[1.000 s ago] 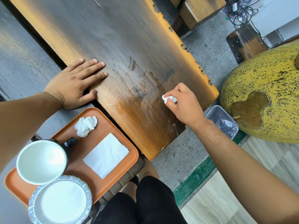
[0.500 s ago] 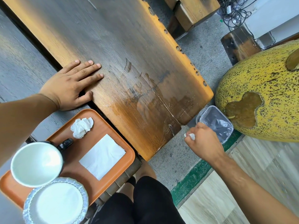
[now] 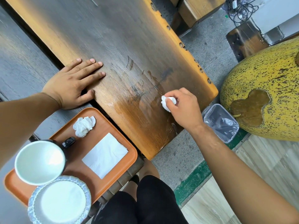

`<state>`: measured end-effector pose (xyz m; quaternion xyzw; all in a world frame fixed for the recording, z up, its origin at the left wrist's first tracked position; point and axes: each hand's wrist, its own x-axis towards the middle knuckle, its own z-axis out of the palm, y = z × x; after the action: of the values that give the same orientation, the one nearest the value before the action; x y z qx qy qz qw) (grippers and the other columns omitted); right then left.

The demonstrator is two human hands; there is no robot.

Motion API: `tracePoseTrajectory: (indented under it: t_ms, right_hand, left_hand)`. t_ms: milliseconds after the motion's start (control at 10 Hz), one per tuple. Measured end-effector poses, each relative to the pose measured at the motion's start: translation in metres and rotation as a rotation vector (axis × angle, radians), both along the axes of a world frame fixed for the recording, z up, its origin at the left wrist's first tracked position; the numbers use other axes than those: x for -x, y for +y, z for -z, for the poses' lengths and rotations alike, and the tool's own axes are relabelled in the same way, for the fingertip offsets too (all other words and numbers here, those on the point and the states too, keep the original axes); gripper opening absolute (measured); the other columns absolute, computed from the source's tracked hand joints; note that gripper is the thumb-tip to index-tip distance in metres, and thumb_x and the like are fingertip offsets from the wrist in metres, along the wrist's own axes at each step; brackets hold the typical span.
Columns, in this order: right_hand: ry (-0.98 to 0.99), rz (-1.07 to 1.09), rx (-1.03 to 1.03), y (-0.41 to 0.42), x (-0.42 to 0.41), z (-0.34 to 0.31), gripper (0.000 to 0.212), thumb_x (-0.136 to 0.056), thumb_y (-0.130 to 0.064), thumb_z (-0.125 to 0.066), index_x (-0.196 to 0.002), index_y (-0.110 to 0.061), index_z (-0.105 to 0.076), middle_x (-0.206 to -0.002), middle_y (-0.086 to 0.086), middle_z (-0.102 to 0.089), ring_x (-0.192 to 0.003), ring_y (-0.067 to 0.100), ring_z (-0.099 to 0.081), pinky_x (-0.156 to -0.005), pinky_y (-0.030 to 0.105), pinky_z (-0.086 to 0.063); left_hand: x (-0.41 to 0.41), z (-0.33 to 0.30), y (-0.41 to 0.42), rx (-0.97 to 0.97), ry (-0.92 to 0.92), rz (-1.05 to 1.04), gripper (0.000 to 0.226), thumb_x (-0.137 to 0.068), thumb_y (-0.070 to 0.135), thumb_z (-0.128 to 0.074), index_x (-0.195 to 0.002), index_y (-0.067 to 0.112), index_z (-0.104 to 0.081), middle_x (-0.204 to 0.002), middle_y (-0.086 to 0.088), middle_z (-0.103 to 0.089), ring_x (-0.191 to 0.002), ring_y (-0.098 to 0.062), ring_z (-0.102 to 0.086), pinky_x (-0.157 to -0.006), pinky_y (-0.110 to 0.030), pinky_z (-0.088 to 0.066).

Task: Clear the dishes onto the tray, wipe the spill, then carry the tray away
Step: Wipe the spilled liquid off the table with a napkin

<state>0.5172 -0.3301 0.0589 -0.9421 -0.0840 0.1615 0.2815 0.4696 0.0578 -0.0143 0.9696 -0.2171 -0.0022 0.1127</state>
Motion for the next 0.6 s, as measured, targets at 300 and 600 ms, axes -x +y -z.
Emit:
tracePoseTrajectory:
  t_ms: [300, 600]
  right_hand:
    - [-0.229, -0.125, 0.124, 0.023, -0.015, 0.013, 0.014, -0.085, -0.010, -0.068, -0.097, -0.013, -0.075, -0.096, 0.004, -0.060, -0.087, 0.023, -0.060, -0.083, 0.033, -0.052]
    - [-0.192, -0.295, 0.201, 0.001, -0.002, 0.007, 0.022, -0.089, -0.013, -0.065, -0.107, -0.005, -0.076, -0.097, 0.007, -0.057, -0.089, 0.026, -0.058, -0.085, 0.030, -0.048]
  left_hand:
    - [-0.001, -0.001, 0.000, -0.007, -0.001, -0.001, 0.068, -0.096, 0.043, -0.040, -0.157, 0.013, -0.042, -0.169, -0.012, -0.030, -0.156, -0.035, -0.030, -0.125, -0.060, -0.024]
    - [0.000, -0.001, 0.001, -0.013, 0.000, 0.003, 0.068, -0.096, 0.043, -0.039, -0.157, 0.013, -0.041, -0.169, -0.012, -0.029, -0.156, -0.035, -0.029, -0.124, -0.061, -0.024]
